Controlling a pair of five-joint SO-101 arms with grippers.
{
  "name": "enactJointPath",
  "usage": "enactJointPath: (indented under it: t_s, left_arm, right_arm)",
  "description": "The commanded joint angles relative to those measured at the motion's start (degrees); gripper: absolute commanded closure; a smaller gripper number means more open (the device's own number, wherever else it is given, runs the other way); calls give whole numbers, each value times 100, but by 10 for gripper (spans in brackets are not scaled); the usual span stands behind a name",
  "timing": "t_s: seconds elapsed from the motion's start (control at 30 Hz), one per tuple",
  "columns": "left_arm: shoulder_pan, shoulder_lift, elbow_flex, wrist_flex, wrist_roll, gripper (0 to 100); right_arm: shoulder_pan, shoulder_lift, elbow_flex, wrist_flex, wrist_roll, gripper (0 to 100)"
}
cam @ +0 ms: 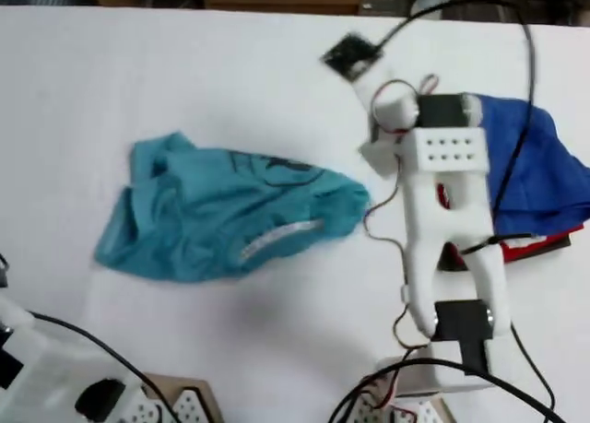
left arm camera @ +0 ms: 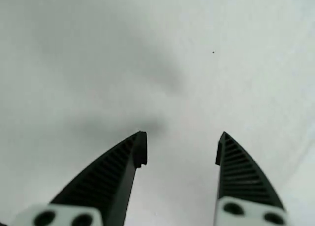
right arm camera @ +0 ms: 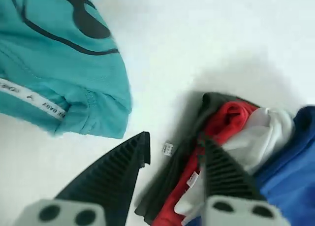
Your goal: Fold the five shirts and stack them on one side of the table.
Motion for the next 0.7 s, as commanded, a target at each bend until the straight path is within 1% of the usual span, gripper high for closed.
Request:
enactJointPath:
  t_s: [0.0,0.07,0.1,0.17,0.27,0.37,0.5,0.67]
  left_arm:
    - [70,0,-224,-26,53,751]
    - [35,0,-242,-26,53,751]
    - [9,-9,-268,-26,53,751]
    - [-167,-35,-330,-149,88,751]
    - [-747,-9,-699,-229,598,751]
    - [-1398,-9,-963,-229,703,751]
    - [-2075,0,-1112,-255,686,751]
    - [-2462,0,-1112,-220,668,751]
  right_arm:
    - [-259,-365,-308,338,0,731]
    - [-936,-400,-202,725,-26,741]
    - [-1341,-444,-97,813,-167,755]
    - [-2141,-602,167,752,-413,781]
    - [-3152,-796,686,163,-484,786]
    - [-3899,-752,1240,-479,-492,786]
    - [-4541,-374,1873,-1147,-492,786]
    - [-4725,347,2330,-1930,-492,786]
